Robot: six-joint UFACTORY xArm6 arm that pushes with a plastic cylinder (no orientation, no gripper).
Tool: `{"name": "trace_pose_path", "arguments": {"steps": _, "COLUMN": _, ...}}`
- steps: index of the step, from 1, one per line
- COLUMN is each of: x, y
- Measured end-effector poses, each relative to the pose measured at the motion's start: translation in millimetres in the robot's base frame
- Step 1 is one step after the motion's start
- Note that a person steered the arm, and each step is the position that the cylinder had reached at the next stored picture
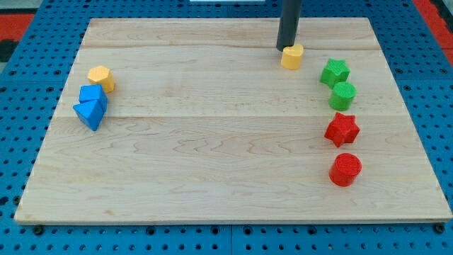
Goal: Push the yellow heart to the top of the green star
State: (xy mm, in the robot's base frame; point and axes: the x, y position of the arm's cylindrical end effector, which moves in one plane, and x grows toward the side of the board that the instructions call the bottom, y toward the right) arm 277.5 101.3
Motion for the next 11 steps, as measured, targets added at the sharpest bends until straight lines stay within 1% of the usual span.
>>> {"name": "trace_pose_path", "arguments": {"steps": 2, "x": 40.9, "y": -38.6}}
{"name": "trace_pose_path", "arguments": {"steps": 3, "x": 51.2, "y": -21.0}}
{"name": "trace_pose_path", "arguments": {"steps": 4, "x": 39.5, "y": 26.5}}
{"name": "trace_pose_path", "arguments": {"steps": 5, "x": 35.7, "y": 22.0}}
{"name": "trace_pose_path", "arguments": {"steps": 6, "x": 29.2, "y": -23.3}}
{"name": "trace_pose_path", "arguments": {"steps": 7, "x": 23.3, "y": 3.2}}
{"name": "trace_pose_path", "arguments": {"steps": 8, "x": 20.9, "y": 43.4}}
{"name": "trace_pose_path", "arguments": {"steps": 9, "x": 21.2, "y": 35.6}}
{"name": "trace_pose_path", "arguments": {"steps": 10, "x": 18.7, "y": 76.3}}
{"name": "trace_pose_path", "arguments": {"steps": 11, "x": 23.7, "y": 36.8}}
